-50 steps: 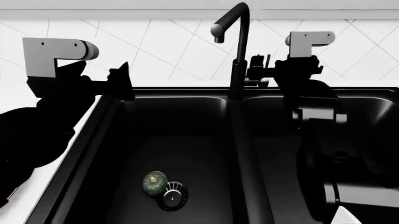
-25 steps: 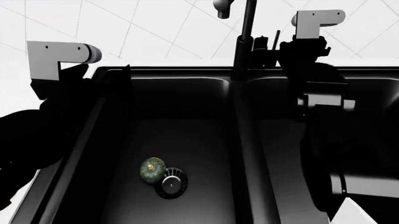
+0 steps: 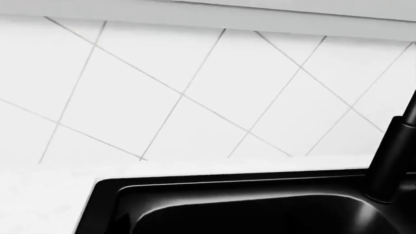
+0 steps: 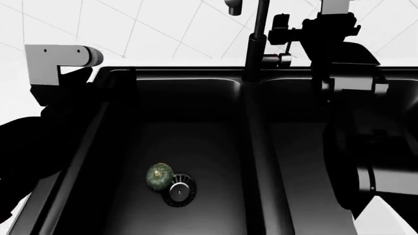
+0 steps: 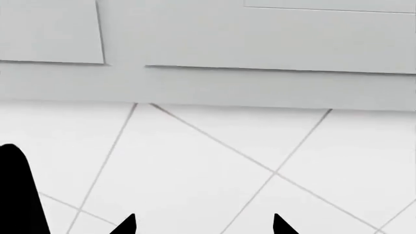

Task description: Pick the squash from the counter and place it in the sink. Then turn on the sink faucet.

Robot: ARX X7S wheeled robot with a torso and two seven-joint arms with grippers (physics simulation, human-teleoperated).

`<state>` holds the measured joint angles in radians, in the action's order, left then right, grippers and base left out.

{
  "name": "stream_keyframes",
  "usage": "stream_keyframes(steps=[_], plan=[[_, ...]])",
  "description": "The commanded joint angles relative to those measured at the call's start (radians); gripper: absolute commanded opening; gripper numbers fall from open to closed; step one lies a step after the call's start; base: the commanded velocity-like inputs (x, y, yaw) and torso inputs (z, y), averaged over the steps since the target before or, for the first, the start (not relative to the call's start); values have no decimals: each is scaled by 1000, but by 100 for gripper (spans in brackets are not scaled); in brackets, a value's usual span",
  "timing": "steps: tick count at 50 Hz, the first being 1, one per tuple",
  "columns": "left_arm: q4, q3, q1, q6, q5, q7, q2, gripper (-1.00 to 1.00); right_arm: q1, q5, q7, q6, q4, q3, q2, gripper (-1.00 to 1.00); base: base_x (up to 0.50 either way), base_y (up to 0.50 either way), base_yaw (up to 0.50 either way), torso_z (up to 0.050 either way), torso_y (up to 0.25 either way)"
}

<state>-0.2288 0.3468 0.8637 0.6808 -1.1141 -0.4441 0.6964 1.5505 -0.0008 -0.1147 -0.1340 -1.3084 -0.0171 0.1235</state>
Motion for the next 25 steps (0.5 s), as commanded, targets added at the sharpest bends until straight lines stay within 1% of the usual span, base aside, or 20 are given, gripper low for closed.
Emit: stream_keyframes(steps=[1,25], plan=[[-2,-9,-6,-10,-7,2,1,100,5,3,1,-7,0,-2,1,100,0,0,0,0,0],[6,-9,-32,-38,5,19,-1,100,-88,6,-2,14,0,20,-2,100,0,0,0,0,0]])
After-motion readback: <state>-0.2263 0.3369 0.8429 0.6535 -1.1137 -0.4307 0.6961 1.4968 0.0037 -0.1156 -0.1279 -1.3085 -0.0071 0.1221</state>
